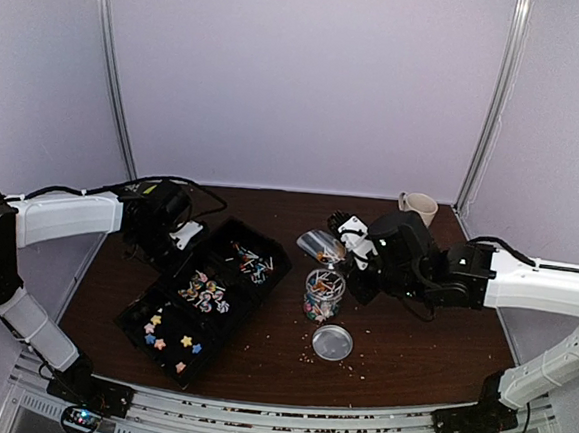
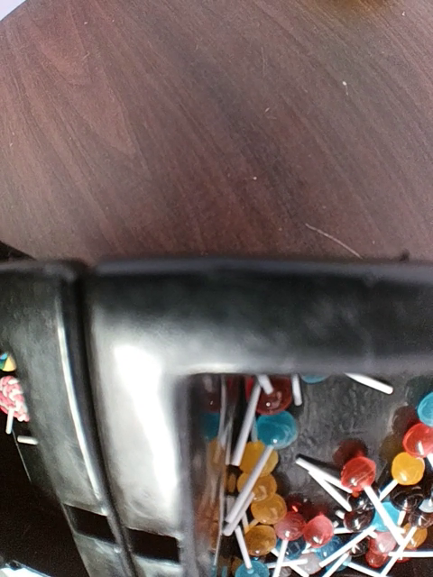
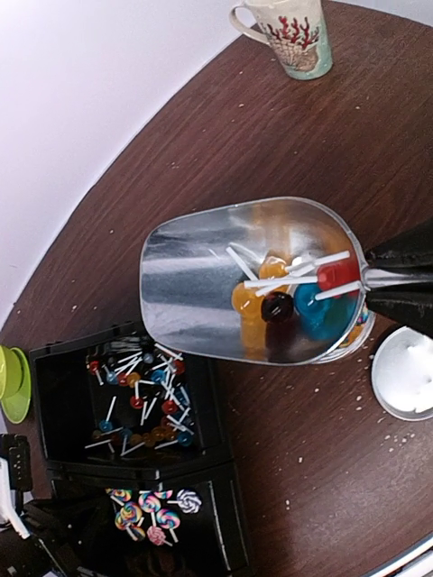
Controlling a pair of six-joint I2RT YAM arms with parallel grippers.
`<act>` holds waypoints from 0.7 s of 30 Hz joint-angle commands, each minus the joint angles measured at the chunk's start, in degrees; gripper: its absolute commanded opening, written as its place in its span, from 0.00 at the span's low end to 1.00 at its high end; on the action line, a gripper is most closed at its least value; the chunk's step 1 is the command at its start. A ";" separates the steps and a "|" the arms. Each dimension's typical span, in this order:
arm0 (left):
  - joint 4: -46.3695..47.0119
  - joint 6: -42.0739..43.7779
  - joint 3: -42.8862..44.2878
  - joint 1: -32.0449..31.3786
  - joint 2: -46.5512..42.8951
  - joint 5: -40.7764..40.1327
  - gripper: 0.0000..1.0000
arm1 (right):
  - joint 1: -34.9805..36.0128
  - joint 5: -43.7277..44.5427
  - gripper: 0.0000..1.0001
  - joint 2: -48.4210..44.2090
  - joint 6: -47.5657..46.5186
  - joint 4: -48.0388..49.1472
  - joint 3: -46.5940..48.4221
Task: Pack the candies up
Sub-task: Place the fake candies in the packing bottle.
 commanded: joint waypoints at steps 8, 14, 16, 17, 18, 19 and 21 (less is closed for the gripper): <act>3.26 -0.83 2.65 0.63 -1.97 2.16 0.00 | 0.17 3.81 0.00 -4.13 4.42 -18.35 1.44; 3.16 -0.88 2.52 0.71 -1.93 1.95 0.00 | 0.91 3.33 0.00 -3.78 5.35 -23.96 3.25; 3.18 -0.84 2.62 0.71 -1.92 2.00 0.00 | 1.28 3.12 0.00 -3.78 5.36 -25.56 3.75; 3.22 -0.83 2.53 0.70 -1.99 2.00 0.00 | 1.42 3.03 0.00 -3.71 5.30 -26.28 4.07; 3.25 -0.87 2.58 0.70 -1.92 1.99 0.00 | 1.60 3.01 0.00 -3.59 5.31 -27.23 4.34; 3.18 -0.94 2.54 0.67 -1.86 1.95 0.00 | 1.73 3.00 0.00 -3.44 5.36 -28.06 4.71; 3.21 -1.00 2.62 0.67 -1.84 2.01 0.00 | 1.88 2.91 0.00 -3.04 5.45 -29.65 5.33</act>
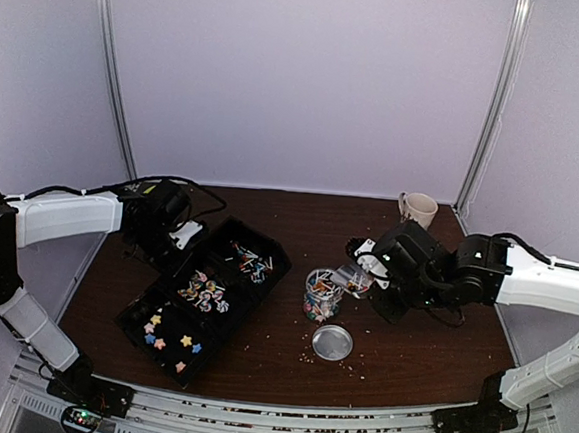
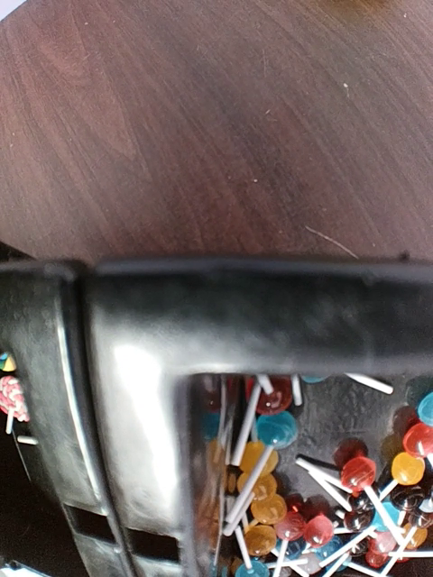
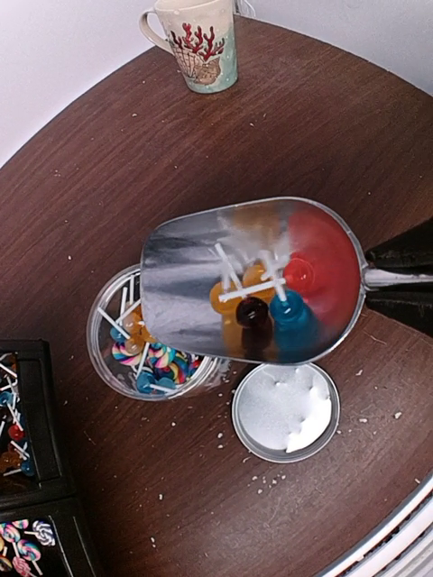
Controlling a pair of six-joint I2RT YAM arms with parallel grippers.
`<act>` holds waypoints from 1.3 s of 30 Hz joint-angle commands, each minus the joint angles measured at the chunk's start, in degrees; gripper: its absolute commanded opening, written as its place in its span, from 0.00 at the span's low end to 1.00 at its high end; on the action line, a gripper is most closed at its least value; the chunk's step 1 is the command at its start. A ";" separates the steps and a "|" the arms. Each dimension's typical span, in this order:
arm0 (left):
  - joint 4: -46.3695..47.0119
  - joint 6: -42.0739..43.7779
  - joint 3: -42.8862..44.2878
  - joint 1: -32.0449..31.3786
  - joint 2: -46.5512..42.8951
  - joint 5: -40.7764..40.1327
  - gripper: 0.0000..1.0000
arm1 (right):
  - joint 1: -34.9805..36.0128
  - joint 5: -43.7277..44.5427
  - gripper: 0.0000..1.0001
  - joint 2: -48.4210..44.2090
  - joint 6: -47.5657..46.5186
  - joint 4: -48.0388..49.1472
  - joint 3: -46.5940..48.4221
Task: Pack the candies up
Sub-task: Place the fake candies in the packing bottle, then place the plate at the center of the board.
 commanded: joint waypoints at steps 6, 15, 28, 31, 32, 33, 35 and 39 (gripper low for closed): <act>3.19 -0.96 2.59 0.49 -2.04 2.04 0.00 | 1.10 0.37 0.00 2.11 1.18 -8.50 4.73; 3.21 -0.98 2.59 0.43 -2.27 2.06 0.00 | 1.95 0.79 0.00 4.25 0.89 -12.34 6.96; 3.14 -1.14 2.51 0.52 -2.23 0.85 0.00 | 3.05 2.26 0.00 5.39 0.04 -16.59 10.43; 2.97 -1.33 2.45 0.67 -2.12 0.24 0.00 | 3.13 3.14 0.00 5.36 -0.14 -16.54 11.43; 2.94 -1.38 2.48 0.69 -2.02 0.24 0.00 | 3.09 3.00 0.00 5.30 -0.32 -15.95 11.78; 3.00 -1.43 2.57 0.77 -1.94 0.27 0.00 | 3.14 2.72 0.00 5.28 -0.60 -15.16 12.09; 2.93 -1.42 2.56 0.78 -1.82 0.45 0.00 | 3.45 2.30 0.00 5.66 -1.28 -13.10 12.67; 2.93 -1.43 2.55 0.78 -1.63 0.35 0.00 | 4.34 2.84 0.00 8.07 -2.32 -9.99 14.53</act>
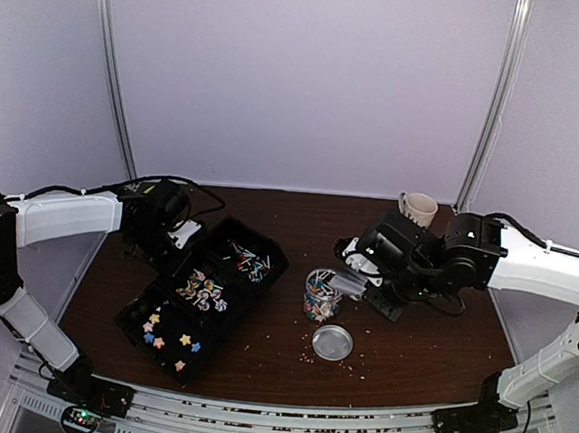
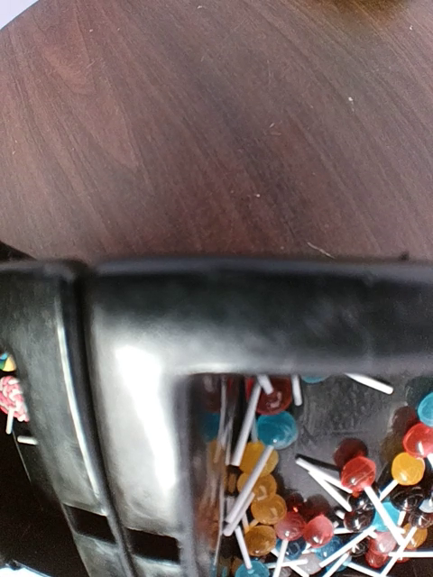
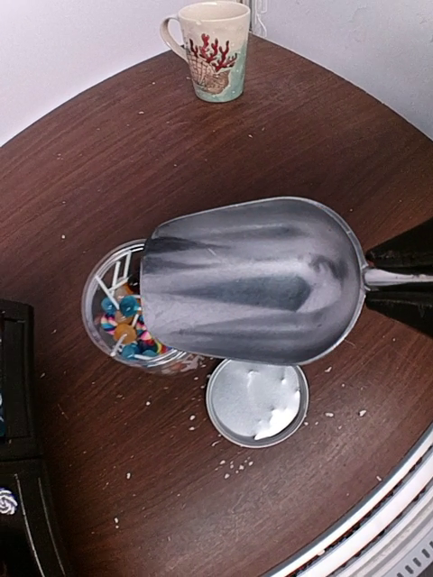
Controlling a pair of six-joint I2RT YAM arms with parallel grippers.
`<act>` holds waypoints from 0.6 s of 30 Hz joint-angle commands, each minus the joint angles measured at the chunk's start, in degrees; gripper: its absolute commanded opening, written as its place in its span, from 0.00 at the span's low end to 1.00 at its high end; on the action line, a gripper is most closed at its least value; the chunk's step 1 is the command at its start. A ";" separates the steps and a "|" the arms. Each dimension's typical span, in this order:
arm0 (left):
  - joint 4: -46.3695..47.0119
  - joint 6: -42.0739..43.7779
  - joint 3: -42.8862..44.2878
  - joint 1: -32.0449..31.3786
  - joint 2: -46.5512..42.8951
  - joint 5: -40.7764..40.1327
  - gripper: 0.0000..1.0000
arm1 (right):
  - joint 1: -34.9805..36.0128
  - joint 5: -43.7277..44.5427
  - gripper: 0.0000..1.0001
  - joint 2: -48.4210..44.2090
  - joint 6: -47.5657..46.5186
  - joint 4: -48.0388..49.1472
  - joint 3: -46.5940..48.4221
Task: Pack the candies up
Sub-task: Place the plate at the center of the board.
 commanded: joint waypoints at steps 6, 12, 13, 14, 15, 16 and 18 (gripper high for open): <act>2.98 -1.25 2.56 0.45 -1.40 1.64 0.00 | 1.53 4.98 0.00 8.27 -1.88 5.20 7.96; 2.89 -1.18 2.51 0.49 -1.79 1.28 0.00 | 1.49 7.49 0.00 12.09 -2.22 2.06 11.73; 2.88 -1.17 2.58 0.50 -1.75 1.24 0.00 | 1.52 7.42 0.00 12.48 -2.41 1.38 11.90; 2.90 -1.17 2.57 0.50 -1.81 1.24 0.00 | 1.58 7.37 0.00 12.84 -2.54 0.49 12.04; 2.87 -1.16 2.56 0.50 -1.85 1.33 0.00 | 1.57 7.25 0.00 13.05 -2.71 -0.13 12.21; 2.83 -1.16 2.54 0.45 -1.84 1.33 0.00 | 1.54 7.13 0.00 13.34 -2.84 -0.63 12.22; 2.83 -1.18 2.57 0.50 -1.84 1.47 0.00 | 1.56 6.58 0.00 13.81 -3.28 -1.52 12.07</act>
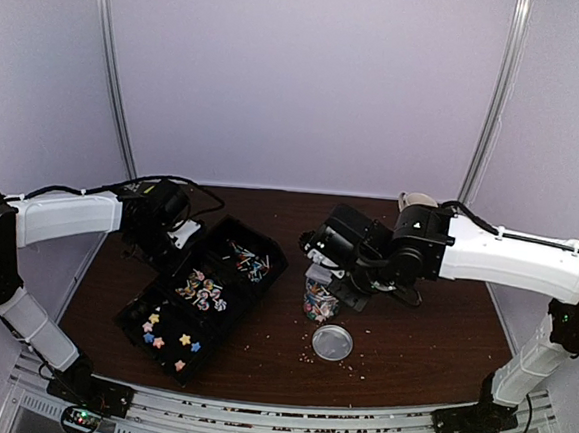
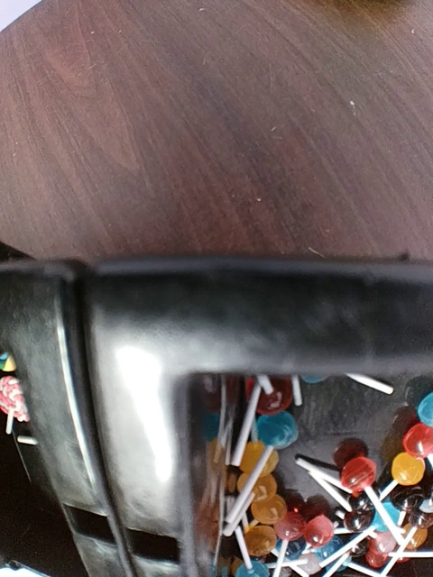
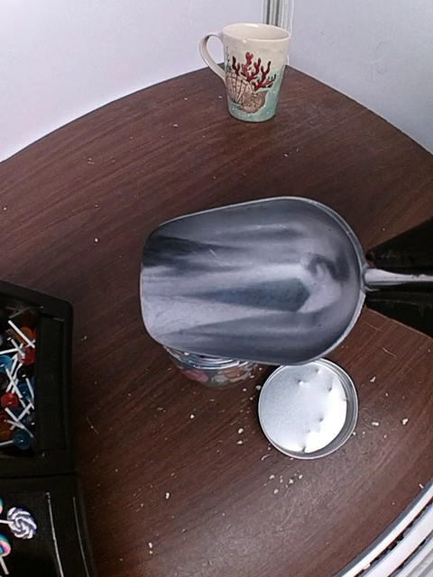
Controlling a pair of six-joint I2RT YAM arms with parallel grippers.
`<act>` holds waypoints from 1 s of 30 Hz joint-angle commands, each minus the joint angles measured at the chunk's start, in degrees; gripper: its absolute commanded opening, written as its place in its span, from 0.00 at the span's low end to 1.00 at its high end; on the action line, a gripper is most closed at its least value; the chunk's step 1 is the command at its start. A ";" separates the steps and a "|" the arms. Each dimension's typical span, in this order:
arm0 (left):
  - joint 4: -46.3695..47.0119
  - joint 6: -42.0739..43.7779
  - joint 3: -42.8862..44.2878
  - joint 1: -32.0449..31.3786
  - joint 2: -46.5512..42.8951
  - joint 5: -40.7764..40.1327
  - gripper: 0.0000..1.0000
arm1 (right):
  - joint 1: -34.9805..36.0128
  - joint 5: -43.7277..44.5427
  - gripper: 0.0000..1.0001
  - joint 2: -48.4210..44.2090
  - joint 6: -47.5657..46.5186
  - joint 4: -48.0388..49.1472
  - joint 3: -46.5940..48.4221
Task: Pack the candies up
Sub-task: Place the plate at the center of the board.
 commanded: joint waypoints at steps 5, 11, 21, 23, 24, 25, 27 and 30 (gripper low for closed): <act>2.93 -1.05 2.51 0.41 -1.75 1.88 0.00 | 0.24 0.12 0.00 1.67 -1.67 -5.04 1.33; 2.90 -1.05 2.67 0.39 -1.68 2.03 0.00 | 0.28 -0.30 0.00 2.22 -2.72 -5.44 1.44; 2.94 -1.05 2.57 0.41 -1.74 2.01 0.00 | 0.14 1.85 0.00 3.36 -0.79 -5.19 3.45; 2.93 -1.05 2.66 0.41 -1.78 1.96 0.00 | 0.06 2.40 0.00 3.44 -0.37 -5.21 3.81; 2.93 -1.05 2.66 0.41 -1.80 2.04 0.00 | 0.03 2.68 0.00 3.52 -0.16 -5.51 4.04; 2.94 -1.08 2.56 0.41 -1.82 1.98 0.00 | -0.02 2.92 0.00 3.63 0.01 -5.77 4.32; 2.89 -1.06 2.59 0.41 -1.89 2.09 0.00 | -0.09 4.06 0.00 3.85 0.30 -5.96 4.68; 2.94 -1.06 2.65 0.41 -1.85 2.17 0.00 | -0.15 3.76 0.00 3.67 0.26 -5.12 4.73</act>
